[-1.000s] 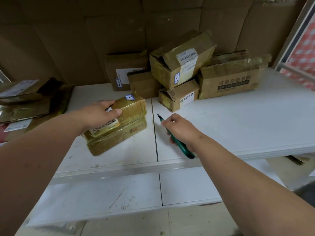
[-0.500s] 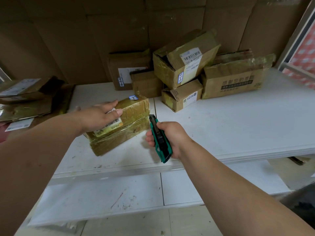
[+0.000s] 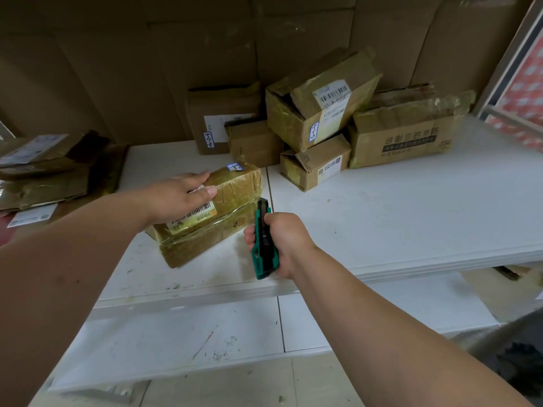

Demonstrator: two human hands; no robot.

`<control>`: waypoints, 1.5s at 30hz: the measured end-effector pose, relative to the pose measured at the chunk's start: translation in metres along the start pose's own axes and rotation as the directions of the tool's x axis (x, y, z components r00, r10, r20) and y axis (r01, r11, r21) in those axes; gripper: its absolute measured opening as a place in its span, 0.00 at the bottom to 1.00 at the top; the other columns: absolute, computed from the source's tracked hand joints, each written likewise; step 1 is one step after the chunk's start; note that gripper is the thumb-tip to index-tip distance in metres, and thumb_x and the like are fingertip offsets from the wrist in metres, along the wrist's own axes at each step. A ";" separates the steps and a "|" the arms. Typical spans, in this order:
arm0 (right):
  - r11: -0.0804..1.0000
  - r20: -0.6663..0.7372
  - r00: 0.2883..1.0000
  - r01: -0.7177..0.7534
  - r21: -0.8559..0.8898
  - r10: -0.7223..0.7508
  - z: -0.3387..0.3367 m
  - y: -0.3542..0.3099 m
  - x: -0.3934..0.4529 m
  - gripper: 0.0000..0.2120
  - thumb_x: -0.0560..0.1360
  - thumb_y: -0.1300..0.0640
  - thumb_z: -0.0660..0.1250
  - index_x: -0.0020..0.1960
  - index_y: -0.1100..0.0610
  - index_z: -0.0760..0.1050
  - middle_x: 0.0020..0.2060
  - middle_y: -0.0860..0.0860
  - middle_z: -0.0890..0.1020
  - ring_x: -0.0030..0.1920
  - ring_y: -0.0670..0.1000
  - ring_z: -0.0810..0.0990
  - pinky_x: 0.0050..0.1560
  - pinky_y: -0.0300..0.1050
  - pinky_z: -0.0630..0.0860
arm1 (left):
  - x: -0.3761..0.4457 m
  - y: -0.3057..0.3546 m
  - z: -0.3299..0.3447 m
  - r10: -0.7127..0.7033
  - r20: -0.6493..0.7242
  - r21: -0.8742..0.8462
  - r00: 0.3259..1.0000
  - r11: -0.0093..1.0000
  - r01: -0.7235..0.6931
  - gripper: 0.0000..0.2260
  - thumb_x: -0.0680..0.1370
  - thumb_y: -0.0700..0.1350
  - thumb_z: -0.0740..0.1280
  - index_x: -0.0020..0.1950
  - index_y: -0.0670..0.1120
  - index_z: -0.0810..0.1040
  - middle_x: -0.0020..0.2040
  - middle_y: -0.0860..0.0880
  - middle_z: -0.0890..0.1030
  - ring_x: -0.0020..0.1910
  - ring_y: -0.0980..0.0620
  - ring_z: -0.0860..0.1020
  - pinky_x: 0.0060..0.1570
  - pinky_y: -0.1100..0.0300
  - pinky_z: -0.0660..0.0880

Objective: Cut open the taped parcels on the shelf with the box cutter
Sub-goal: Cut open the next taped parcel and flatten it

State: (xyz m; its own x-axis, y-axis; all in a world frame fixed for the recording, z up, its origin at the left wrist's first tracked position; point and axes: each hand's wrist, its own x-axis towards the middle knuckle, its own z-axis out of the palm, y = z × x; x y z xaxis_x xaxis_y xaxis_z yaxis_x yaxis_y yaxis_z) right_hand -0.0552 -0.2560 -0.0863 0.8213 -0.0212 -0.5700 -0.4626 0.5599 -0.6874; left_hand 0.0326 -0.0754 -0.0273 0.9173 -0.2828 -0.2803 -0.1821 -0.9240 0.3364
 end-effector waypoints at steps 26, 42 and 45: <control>0.988 -0.074 0.995 0.057 -0.142 -0.068 0.025 0.011 -0.003 0.14 0.81 0.60 0.50 0.58 0.62 0.72 0.30 0.56 0.76 0.21 0.50 0.72 0.24 0.36 0.70 | 0.006 -0.002 0.000 0.060 0.006 0.083 0.998 0.995 -0.060 0.37 0.73 0.71 0.47 0.80 0.58 0.52 0.80 0.50 0.56 0.77 0.45 0.58 0.72 0.47 0.58; 0.853 0.152 0.988 0.097 -0.513 -0.022 0.055 0.060 -0.024 0.15 0.83 0.59 0.48 0.64 0.62 0.68 0.33 0.57 0.79 0.25 0.52 0.77 0.27 0.42 0.76 | 0.001 0.002 -0.002 0.058 0.006 0.032 0.998 0.998 -0.059 0.32 0.79 0.66 0.51 0.80 0.56 0.50 0.80 0.50 0.53 0.78 0.45 0.55 0.73 0.50 0.55; 0.822 0.178 0.984 0.119 -0.556 -0.022 0.051 0.059 -0.029 0.16 0.84 0.59 0.49 0.66 0.63 0.67 0.33 0.57 0.79 0.26 0.52 0.77 0.28 0.42 0.76 | 0.001 -0.001 -0.007 0.035 0.074 -0.138 0.997 0.990 -0.024 0.30 0.80 0.62 0.58 0.80 0.57 0.52 0.79 0.49 0.59 0.76 0.45 0.61 0.72 0.49 0.58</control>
State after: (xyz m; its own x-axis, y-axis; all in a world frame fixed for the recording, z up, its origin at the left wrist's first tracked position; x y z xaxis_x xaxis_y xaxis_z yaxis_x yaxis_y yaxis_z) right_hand -0.0888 -0.1801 -0.0873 0.8776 0.1141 -0.4656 -0.4684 -0.0030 -0.8835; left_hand 0.0361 -0.0725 -0.0215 0.8816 -0.3332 -0.3342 -0.1537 -0.8723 0.4642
